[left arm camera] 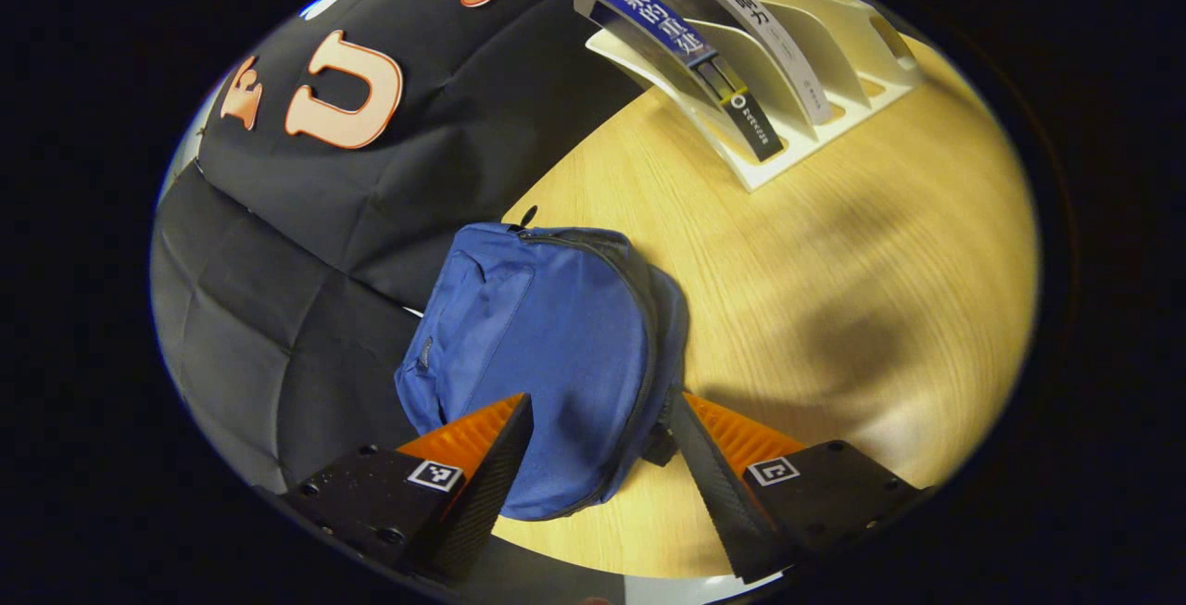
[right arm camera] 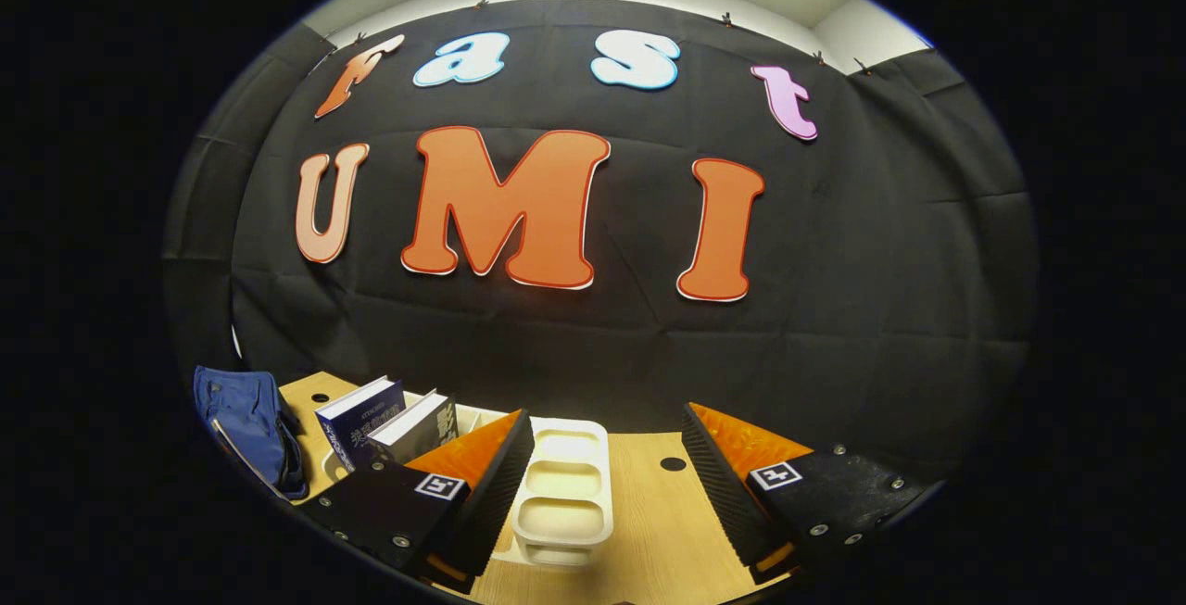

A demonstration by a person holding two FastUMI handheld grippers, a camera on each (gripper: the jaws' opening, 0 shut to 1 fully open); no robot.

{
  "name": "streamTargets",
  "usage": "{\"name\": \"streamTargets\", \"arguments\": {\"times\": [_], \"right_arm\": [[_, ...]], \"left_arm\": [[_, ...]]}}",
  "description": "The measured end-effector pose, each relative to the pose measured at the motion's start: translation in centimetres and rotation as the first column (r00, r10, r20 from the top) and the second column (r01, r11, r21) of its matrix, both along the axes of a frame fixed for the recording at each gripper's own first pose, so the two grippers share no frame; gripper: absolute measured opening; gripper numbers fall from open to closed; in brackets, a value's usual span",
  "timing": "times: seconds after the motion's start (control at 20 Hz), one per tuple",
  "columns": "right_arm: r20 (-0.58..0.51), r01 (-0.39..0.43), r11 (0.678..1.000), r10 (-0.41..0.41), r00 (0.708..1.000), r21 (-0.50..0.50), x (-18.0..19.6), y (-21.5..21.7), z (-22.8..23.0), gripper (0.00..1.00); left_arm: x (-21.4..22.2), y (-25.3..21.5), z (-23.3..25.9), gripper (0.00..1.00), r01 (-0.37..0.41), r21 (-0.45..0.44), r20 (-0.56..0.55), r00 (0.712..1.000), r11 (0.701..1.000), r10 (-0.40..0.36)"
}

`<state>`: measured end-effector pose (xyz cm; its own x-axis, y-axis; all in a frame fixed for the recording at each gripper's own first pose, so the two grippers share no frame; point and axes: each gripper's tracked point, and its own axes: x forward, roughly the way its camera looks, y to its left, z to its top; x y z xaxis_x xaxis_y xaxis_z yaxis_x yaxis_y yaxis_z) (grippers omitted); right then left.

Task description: Open the schoolbag, grab two books from the bookshelf and put them into the schoolbag.

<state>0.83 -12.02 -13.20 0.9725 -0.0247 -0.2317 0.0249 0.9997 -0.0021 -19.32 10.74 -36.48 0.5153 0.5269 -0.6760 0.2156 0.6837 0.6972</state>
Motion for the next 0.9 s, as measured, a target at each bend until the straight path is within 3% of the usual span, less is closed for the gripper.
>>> {"name": "streamTargets", "arguments": {"times": [0.1,0.2,0.35,0.4,0.55,0.6,0.65,0.9], "right_arm": [[-0.001,-0.019,1.0,0.019,1.0,-0.01,-0.1,0.9,0.0,0.95],[-0.002,-0.034,0.999,0.034,0.999,-0.02,-0.1,1.6,0.0,0.95],[0.004,-0.048,0.998,0.048,0.999,-0.03,0.0,2.3,0.3,0.95],[0.006,-0.049,0.998,0.05,0.999,-0.032,0.1,2.5,0.3,0.95],[0.006,-0.057,0.998,0.057,0.998,-0.033,0.1,3.1,0.6,0.95],[0.005,-0.06,0.998,0.06,0.998,-0.033,0.2,3.3,0.5,0.95],[0.001,-0.064,0.997,0.064,0.998,-0.033,0.2,3.6,0.5,0.95],[-0.04,-0.129,0.991,0.129,0.991,0.021,-0.2,6.9,0.0,0.95]], "left_arm": [[-0.1,0.9,-0.2,0.95,0.003,0.047,-0.003,1.0,0.999,-0.003],[-0.4,1.3,-0.9,0.95,-0.022,0.038,-0.018,1.0,0.999,0.023],[-0.1,1.2,-1.0,0.8,-0.014,0.049,-0.004,1.0,0.999,0.014],[-0.4,1.3,-0.9,0.84,-0.011,0.05,-0.005,1.0,0.999,0.012],[0.2,1.2,-0.2,0.43,-0.016,0.039,0.001,1.0,0.999,0.016],[0.2,1.3,0.1,0.24,-0.029,0.021,-0.001,1.0,0.999,0.029],[0.3,1.3,0.5,0.13,-0.047,-0.004,0.004,0.999,0.999,0.047],[2.1,1.8,3.9,0.06,-0.104,-0.12,0.047,0.993,0.987,0.11]]}}
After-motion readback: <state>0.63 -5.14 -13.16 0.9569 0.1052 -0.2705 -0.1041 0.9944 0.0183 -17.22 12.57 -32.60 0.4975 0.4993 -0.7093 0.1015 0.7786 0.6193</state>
